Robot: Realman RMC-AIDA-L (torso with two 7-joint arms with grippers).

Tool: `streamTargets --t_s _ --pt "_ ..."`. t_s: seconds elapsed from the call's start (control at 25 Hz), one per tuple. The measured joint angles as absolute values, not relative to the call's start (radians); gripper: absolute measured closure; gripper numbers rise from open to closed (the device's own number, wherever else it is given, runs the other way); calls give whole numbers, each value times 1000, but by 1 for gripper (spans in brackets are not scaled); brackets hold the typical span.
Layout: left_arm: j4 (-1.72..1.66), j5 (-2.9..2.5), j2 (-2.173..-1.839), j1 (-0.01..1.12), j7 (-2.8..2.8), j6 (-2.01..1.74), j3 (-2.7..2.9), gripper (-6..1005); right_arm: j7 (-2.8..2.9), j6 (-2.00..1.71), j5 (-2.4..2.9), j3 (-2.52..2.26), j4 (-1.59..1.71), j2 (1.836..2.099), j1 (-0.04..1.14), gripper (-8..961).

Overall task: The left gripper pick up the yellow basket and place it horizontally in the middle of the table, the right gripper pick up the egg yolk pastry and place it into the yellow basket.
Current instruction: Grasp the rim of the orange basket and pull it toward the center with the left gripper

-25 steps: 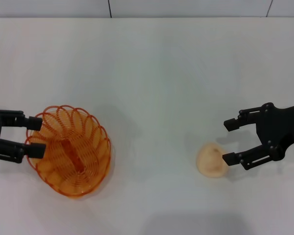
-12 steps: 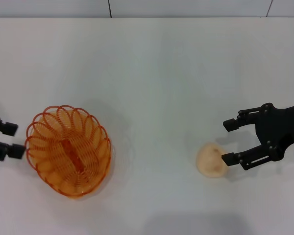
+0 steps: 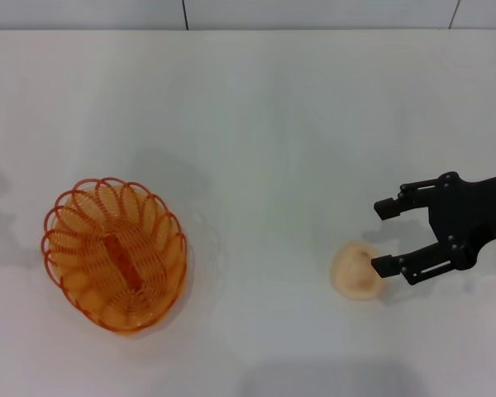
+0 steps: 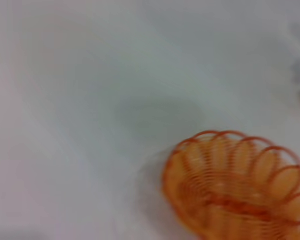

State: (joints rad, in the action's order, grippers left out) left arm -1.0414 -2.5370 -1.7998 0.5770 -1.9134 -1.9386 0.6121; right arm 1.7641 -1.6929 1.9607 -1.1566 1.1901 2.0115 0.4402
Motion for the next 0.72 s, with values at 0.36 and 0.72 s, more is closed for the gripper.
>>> streamTargets --t_s 0.36,0.72 --pt "-1034 -2578 -1806 596 -1911 -1827 619 109 1766 -1688 1957 -1160 1185 2013 440 109" --pt "-986 -2615 -1869 659 -1906 -1704 666 114 1769 -1687 1945 -1162 1188 2013 446 109"
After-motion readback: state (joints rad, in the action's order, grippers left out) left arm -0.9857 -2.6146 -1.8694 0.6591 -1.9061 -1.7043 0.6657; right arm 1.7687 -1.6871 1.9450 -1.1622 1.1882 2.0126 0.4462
